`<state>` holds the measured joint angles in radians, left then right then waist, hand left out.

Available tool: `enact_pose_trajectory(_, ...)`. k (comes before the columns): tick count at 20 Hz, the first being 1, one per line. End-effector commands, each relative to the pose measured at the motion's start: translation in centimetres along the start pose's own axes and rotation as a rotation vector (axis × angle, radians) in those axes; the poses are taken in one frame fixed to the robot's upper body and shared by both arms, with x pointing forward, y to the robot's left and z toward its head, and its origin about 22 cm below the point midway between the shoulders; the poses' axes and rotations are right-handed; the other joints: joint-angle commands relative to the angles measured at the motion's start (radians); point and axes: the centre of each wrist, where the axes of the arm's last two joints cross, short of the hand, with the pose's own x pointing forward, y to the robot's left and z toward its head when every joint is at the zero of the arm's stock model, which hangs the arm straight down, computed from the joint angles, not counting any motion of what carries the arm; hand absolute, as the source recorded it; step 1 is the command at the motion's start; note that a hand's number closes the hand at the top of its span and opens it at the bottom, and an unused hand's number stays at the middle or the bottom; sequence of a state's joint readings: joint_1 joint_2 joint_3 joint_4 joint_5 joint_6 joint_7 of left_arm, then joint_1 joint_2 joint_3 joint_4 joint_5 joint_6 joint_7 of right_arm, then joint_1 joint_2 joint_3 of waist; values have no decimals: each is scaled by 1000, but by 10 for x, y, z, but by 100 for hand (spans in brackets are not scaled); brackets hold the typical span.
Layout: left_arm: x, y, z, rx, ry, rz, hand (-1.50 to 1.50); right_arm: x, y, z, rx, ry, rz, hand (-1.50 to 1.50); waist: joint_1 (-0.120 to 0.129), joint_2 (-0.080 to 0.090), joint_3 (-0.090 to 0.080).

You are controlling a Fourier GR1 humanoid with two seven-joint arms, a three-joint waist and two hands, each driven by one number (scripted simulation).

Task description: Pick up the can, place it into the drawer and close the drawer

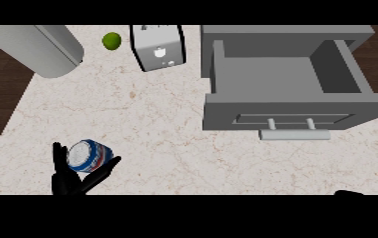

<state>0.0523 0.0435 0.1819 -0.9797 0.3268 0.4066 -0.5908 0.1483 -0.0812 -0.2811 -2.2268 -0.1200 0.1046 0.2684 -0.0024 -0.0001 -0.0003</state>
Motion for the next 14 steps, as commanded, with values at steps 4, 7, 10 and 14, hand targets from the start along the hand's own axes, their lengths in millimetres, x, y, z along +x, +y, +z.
enact_pose_trajectory(4, 9, -25, -22, -116, -9, -4, -150, 13, -18, 7, 13, -17, 14, -150, -4, -1, 0)
enact_pose_trajectory(7, 8, -16, -42, -162, -13, 64, 150, 5, 2, -12, -11, -28, -1, -150, -1, 1, 0)
enact_pose_trajectory(10, 9, -24, -43, -189, -12, 85, 150, 13, 5, 3, -14, -19, 14, -150, -2, 0, 0)
enact_pose_trajectory(14, 17, -25, -34, -220, -33, 116, 150, 11, 21, 3, -24, -24, 16, -150, 3, -1, 0)
